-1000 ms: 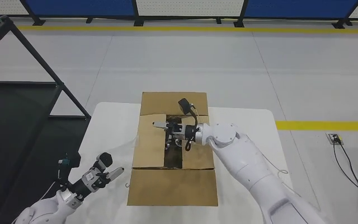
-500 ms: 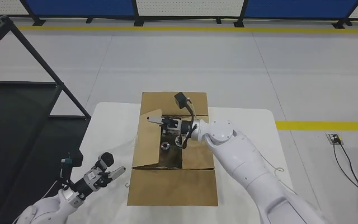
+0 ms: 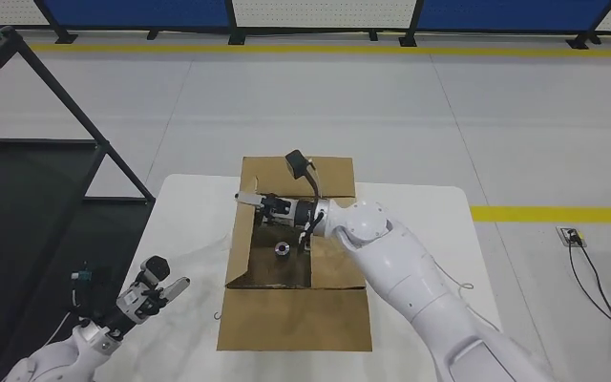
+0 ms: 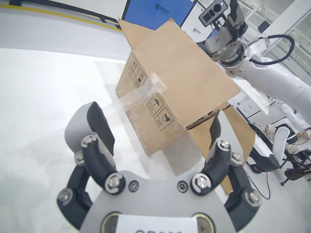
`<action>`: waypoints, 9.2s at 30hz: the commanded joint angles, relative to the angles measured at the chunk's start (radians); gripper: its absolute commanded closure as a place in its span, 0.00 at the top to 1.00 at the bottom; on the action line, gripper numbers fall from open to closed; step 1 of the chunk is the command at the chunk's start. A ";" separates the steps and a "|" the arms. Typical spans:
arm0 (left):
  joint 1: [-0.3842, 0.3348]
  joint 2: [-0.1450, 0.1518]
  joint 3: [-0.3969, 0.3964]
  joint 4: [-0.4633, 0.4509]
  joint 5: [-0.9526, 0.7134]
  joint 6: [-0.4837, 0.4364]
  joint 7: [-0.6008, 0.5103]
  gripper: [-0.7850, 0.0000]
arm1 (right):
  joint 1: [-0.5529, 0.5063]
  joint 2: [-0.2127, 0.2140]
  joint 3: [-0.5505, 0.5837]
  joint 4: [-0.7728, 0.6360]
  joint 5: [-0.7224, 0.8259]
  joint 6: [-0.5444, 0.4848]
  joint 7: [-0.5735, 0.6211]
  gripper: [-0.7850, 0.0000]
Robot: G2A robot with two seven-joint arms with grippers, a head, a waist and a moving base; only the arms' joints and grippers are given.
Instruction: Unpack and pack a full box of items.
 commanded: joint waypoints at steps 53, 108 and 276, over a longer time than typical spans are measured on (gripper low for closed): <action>0.045 -0.013 0.003 -0.027 0.092 0.206 0.123 1.00 | 0.050 -0.264 -0.127 0.278 -0.118 -0.166 -0.185 1.00; -0.008 -0.032 0.071 0.080 0.266 0.366 0.156 1.00 | -0.245 0.069 0.240 -0.262 -0.274 -0.196 -0.007 1.00; -1.026 -0.371 1.102 0.459 -0.582 0.420 -0.364 1.00 | -1.077 0.590 0.645 -1.160 -0.175 -0.552 -0.036 1.00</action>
